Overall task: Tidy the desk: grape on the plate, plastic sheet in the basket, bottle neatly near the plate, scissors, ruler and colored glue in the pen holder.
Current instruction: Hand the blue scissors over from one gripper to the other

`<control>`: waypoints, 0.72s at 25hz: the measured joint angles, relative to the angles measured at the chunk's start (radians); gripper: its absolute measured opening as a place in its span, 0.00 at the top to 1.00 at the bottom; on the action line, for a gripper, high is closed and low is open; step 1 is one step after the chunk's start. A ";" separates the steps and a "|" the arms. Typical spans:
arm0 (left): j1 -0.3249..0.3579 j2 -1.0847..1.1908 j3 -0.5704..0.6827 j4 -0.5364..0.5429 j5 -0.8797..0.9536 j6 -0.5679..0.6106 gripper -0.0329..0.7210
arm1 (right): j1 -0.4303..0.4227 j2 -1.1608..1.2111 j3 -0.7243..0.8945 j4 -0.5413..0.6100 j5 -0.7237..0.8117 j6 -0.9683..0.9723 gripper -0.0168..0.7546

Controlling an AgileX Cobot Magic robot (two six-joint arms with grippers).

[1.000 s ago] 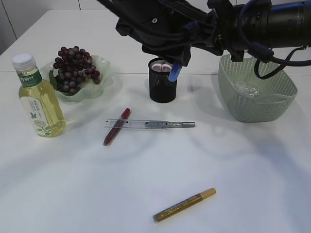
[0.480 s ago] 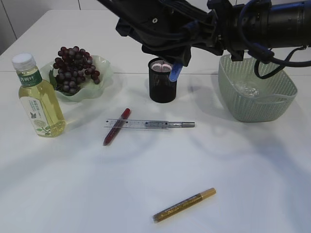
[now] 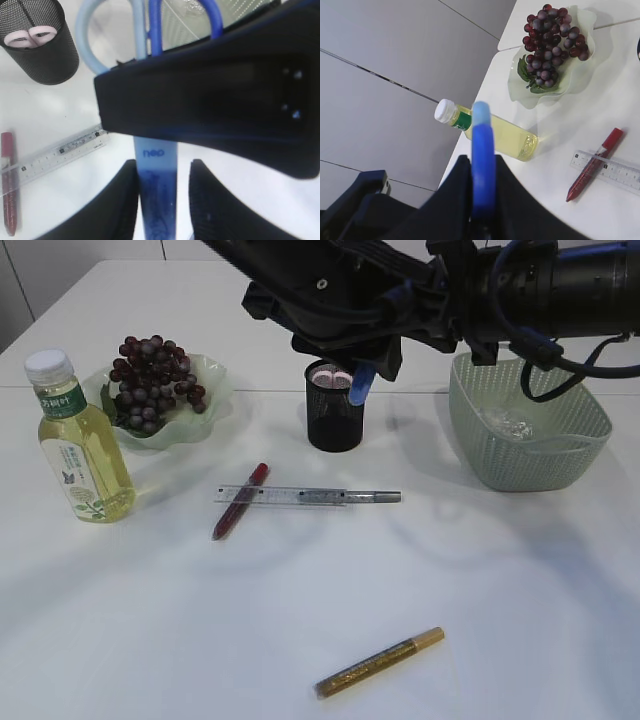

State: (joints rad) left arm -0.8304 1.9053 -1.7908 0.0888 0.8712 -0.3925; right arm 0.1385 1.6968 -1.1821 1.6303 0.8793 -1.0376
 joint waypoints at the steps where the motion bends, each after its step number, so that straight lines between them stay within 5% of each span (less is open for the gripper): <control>1: 0.000 0.000 0.000 0.000 0.000 0.000 0.63 | 0.000 0.000 0.000 0.000 0.000 0.000 0.85; 18: 0.000 -0.031 0.000 -0.012 0.063 0.000 0.62 | 0.000 0.032 0.000 0.007 -0.023 -0.011 0.85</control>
State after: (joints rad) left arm -0.8304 1.8745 -1.7908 0.0770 0.9340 -0.3925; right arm 0.1385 1.7289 -1.1821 1.6372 0.8566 -1.0482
